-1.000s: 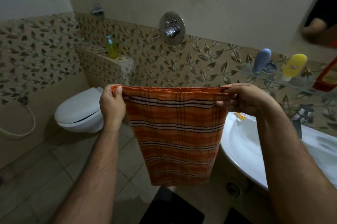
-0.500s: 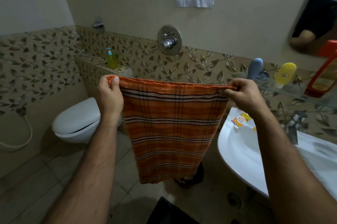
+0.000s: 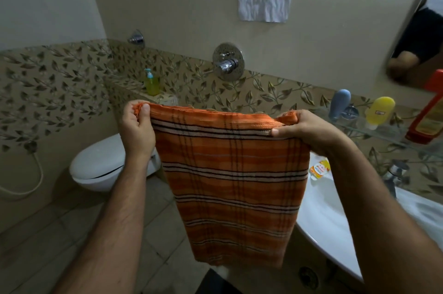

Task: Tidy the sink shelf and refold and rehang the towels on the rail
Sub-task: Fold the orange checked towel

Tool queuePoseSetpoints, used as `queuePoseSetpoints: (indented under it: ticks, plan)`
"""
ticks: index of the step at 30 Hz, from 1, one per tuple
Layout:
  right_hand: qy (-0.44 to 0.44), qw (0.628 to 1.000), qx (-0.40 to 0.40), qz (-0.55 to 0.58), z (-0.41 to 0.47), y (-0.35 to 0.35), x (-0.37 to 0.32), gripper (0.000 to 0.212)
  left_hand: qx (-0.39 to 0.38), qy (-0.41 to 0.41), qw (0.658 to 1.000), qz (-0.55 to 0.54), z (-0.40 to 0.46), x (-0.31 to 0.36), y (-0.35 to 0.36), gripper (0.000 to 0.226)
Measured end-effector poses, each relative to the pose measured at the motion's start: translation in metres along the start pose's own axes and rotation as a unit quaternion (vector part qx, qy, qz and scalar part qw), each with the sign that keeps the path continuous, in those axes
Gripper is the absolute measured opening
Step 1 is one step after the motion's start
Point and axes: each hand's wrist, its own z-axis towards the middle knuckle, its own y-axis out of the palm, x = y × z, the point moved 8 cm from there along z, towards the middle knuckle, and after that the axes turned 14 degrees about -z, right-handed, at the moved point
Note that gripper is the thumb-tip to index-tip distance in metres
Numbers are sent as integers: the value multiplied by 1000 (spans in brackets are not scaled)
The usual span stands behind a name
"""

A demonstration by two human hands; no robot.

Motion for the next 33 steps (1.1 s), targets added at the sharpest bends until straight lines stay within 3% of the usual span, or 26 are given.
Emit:
queuePoseSetpoints:
  ticks: [2,4,8,10,12,13,14,15,17,19,20,23,26,29,31,33]
  plan:
    - [32,999,31,15,2,-8,-4,54,-5,-37,998,-50,3,-3,3,9]
    - [12,993,40,108,4,-9,-12,50,-13,-99,988,-120,3,-6,8,15]
    - [-64,968,-7,243,7,-5,-42,29,-69,-205,934,-286,11,-7,31,21]
    - [-55,955,-13,292,13,-2,-54,23,-122,-302,885,-332,1,-33,48,37]
    - [9,945,7,326,24,2,-52,27,-178,-425,815,-351,-41,-85,60,67]
    - [45,942,26,332,29,4,-48,26,-180,-456,800,-345,-65,-116,57,77]
    - [74,939,45,331,34,6,-42,24,-176,-444,806,-350,-85,-144,51,84]
    - [100,937,66,328,37,7,-35,22,-186,-458,775,-394,-108,-163,49,89]
    - [140,929,105,326,40,5,-14,18,-236,-554,652,-460,-174,-158,67,103]
    - [167,923,125,325,38,2,5,17,-279,-570,622,-459,-200,-132,78,113]
    - [175,920,130,325,37,-2,12,17,-308,-547,638,-446,-199,-122,79,111]
    - [175,920,127,326,31,-12,24,18,-261,-489,776,-301,-164,-130,76,82]
    - [169,926,124,313,23,-25,30,17,-219,-403,865,-205,-133,-122,75,31]
    - [154,935,121,295,14,-39,34,23,-181,-368,898,-156,-108,-116,63,8]
    - [136,944,124,274,9,-48,34,26,-204,-340,909,-129,-95,-109,61,10]
    - [114,946,136,272,7,-57,35,14,-217,-322,915,-113,-86,-99,59,10]
